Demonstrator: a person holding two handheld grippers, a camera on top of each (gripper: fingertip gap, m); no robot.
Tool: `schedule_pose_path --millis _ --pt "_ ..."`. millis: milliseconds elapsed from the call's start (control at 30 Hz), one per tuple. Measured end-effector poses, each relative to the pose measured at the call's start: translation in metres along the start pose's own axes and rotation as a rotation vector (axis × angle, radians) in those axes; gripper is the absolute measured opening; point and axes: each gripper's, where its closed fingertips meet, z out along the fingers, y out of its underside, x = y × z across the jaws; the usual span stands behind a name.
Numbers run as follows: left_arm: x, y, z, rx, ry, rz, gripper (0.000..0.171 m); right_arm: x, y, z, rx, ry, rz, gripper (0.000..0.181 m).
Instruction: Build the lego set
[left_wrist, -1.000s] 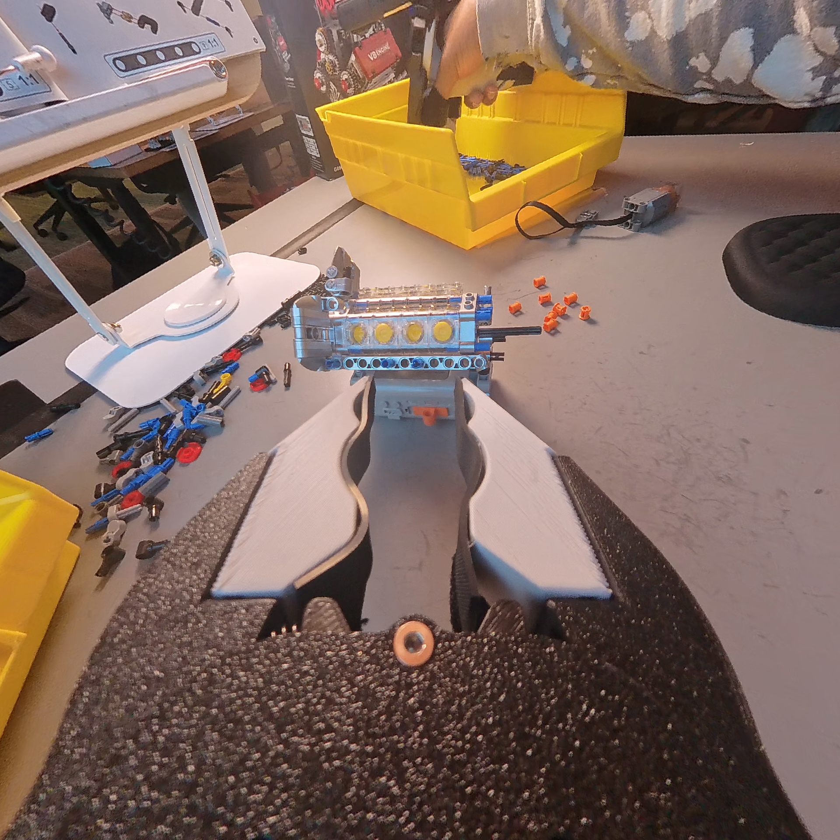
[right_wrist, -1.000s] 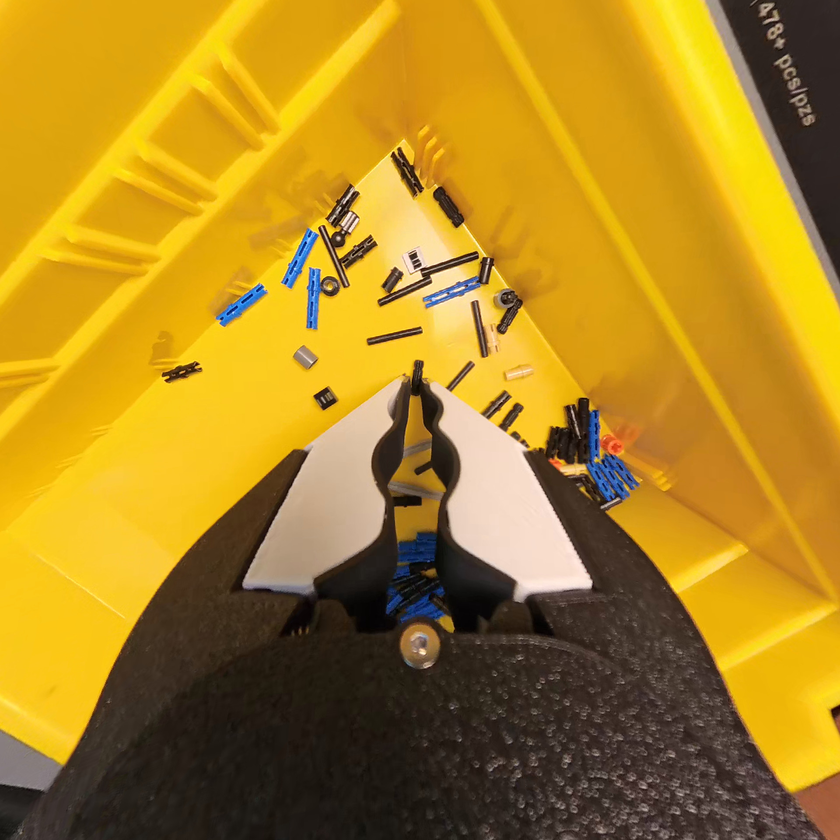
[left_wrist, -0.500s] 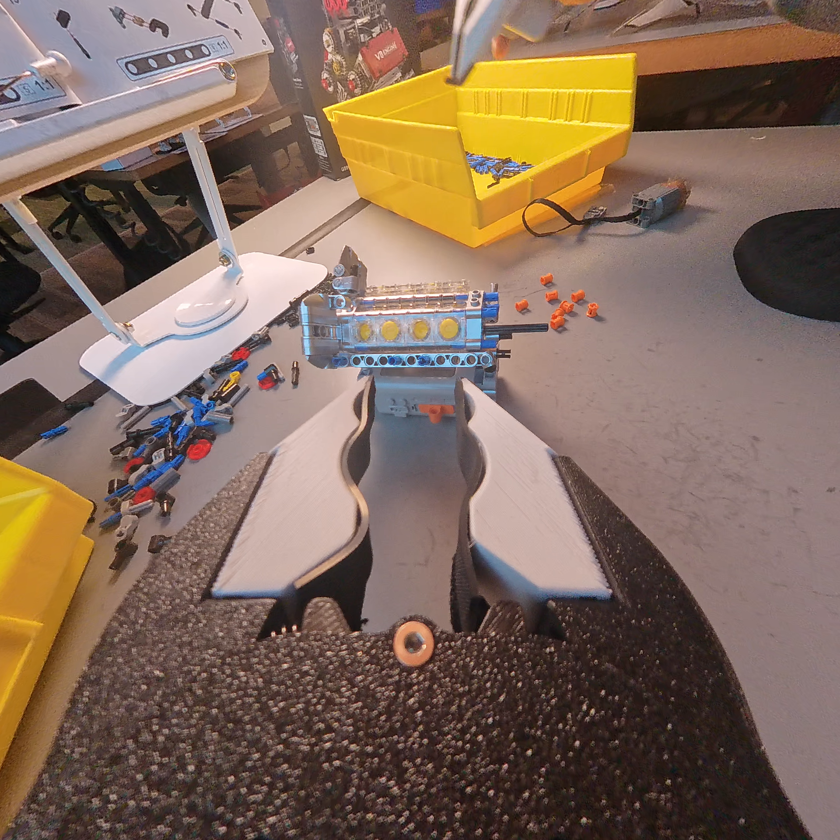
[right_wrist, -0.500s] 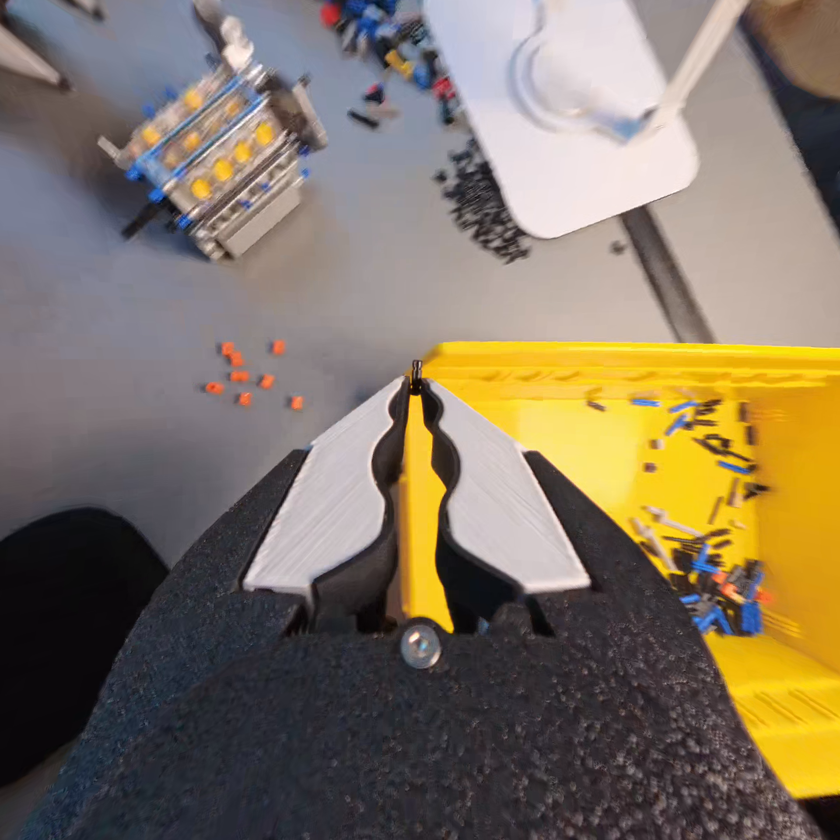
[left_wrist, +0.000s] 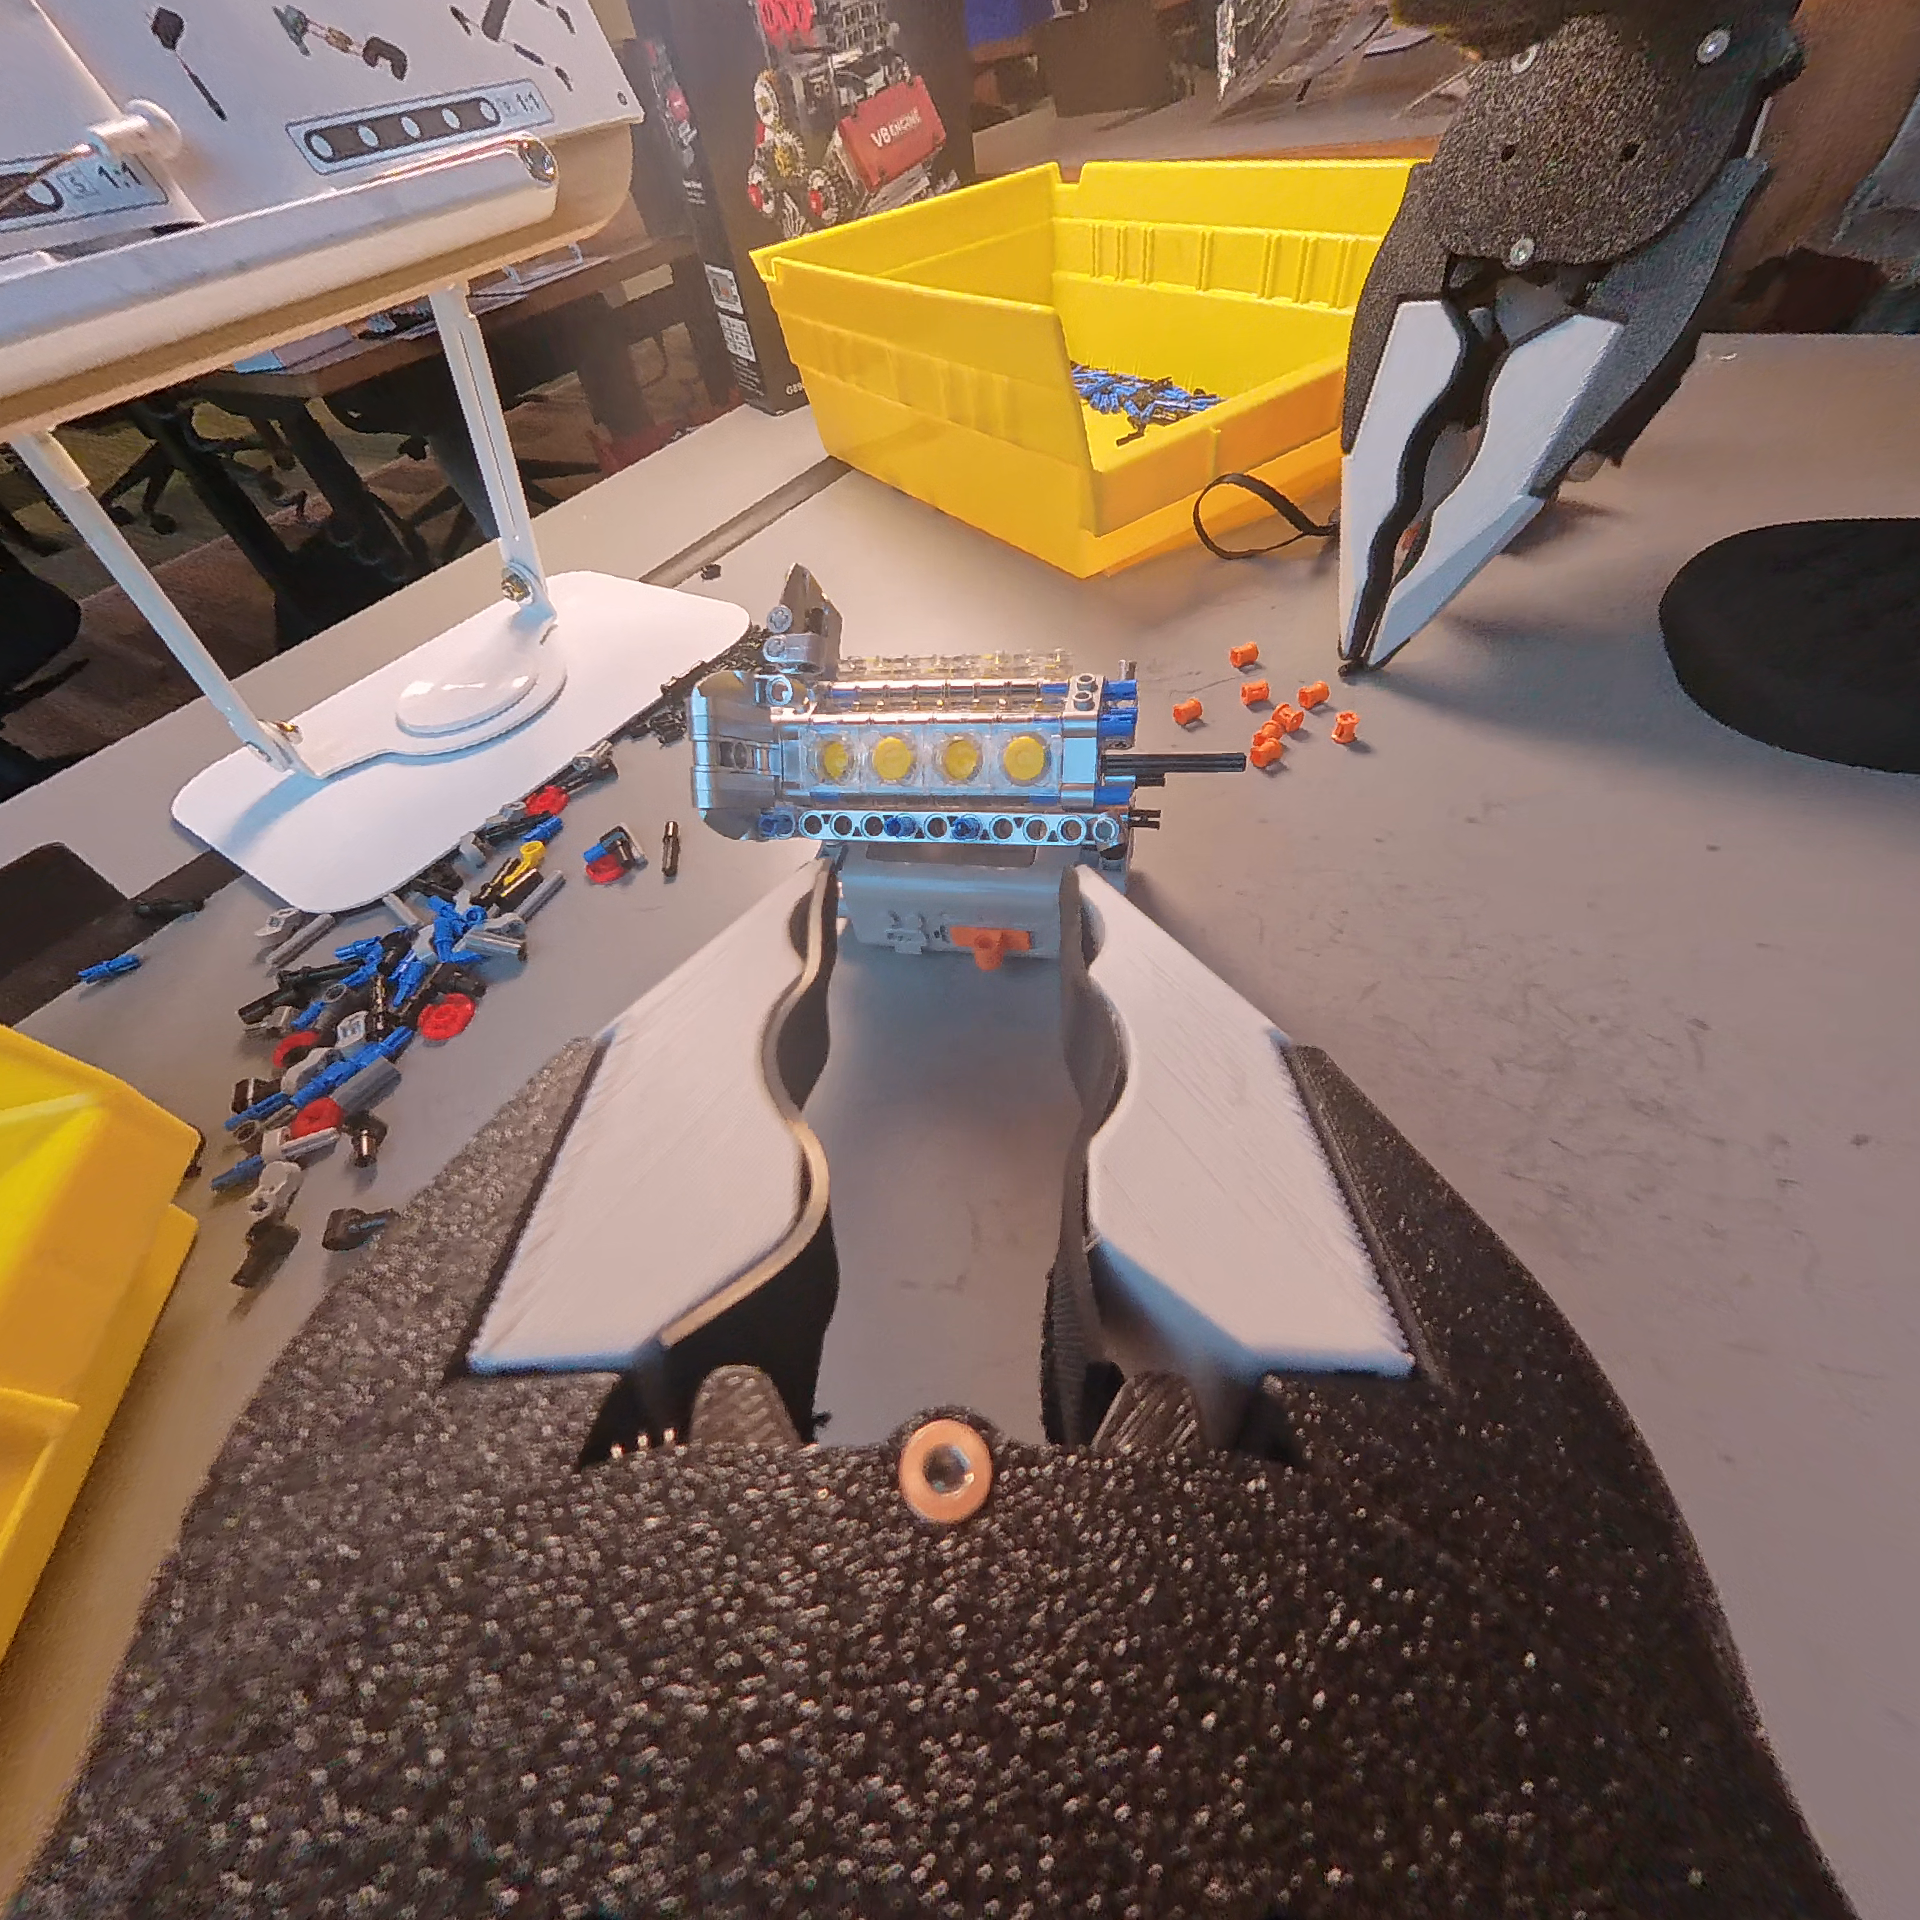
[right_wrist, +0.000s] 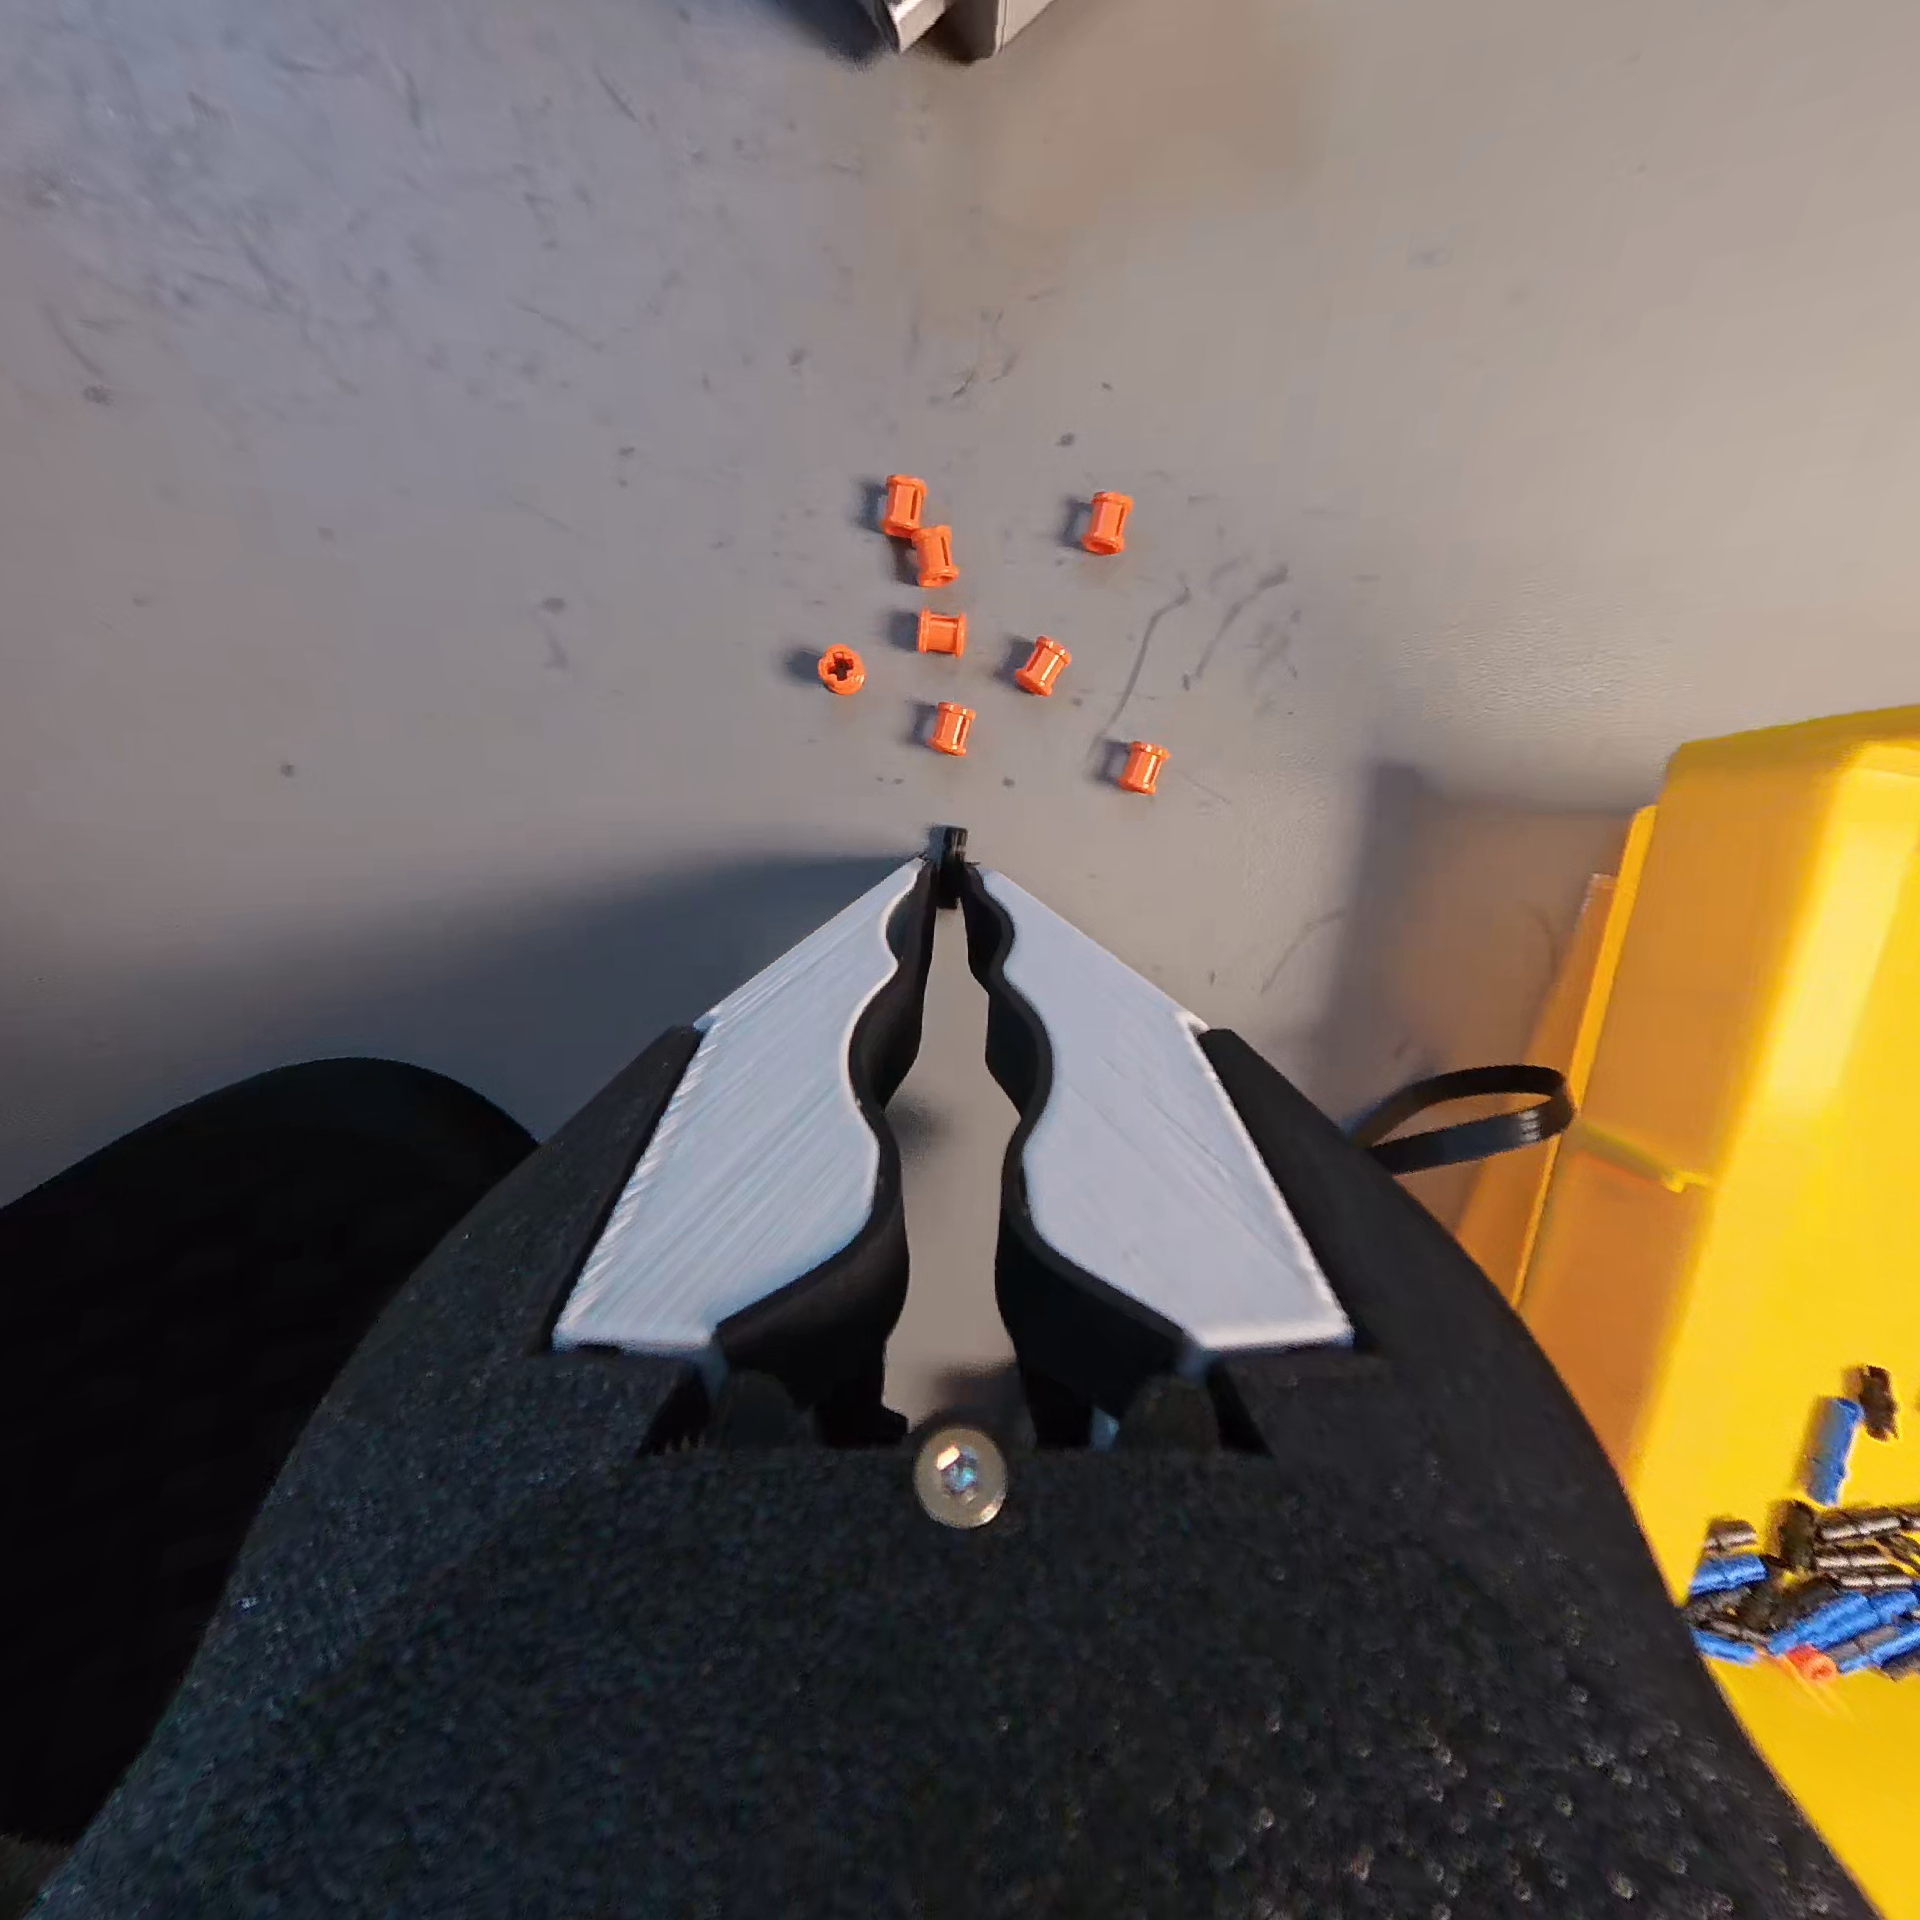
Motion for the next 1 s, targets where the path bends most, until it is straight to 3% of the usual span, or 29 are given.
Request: schedule_pose_path --millis 100,200,333,467,600,700,867,1000 --pt "0.0 0.0 0.001 -0.003 0.001 0.0 0.041 0.003 -0.003 -0.003 0.021 -0.002 0.015 0.006" --pt "0.001 0.001 0.001 -0.005 0.003 0.0 0.041 0.023 -0.017 -0.03 0.122 0.028 0.066 0.008" --pt "0.001 0.001 0.002 -0.008 0.007 0.001 0.041 0.095 -0.033 -0.098 0.282 0.199 0.204 0.007" --pt "0.003 0.002 0.003 -0.016 0.011 0.011 0.041 0.19 -0.018 -0.135 0.248 0.421 0.32 0.008" --pt "0.005 0.003 0.003 -0.022 0.014 0.024 0.041 0.282 0.0 -0.12 0.203 0.501 0.547 0.011" --pt "0.006 0.003 0.003 -0.021 0.014 0.028 0.041 0.329 0.018 -0.092 0.131 0.52 0.656 0.012" --pt "0.007 0.003 0.002 -0.018 0.028 0.023 0.04 0.362 0.037 -0.043 0.079 0.496 0.803 0.011" --pt "0.008 0.002 0.002 -0.014 0.043 0.015 0.04 0.379 0.043 -0.028 0.113 0.554 0.86 0.01"
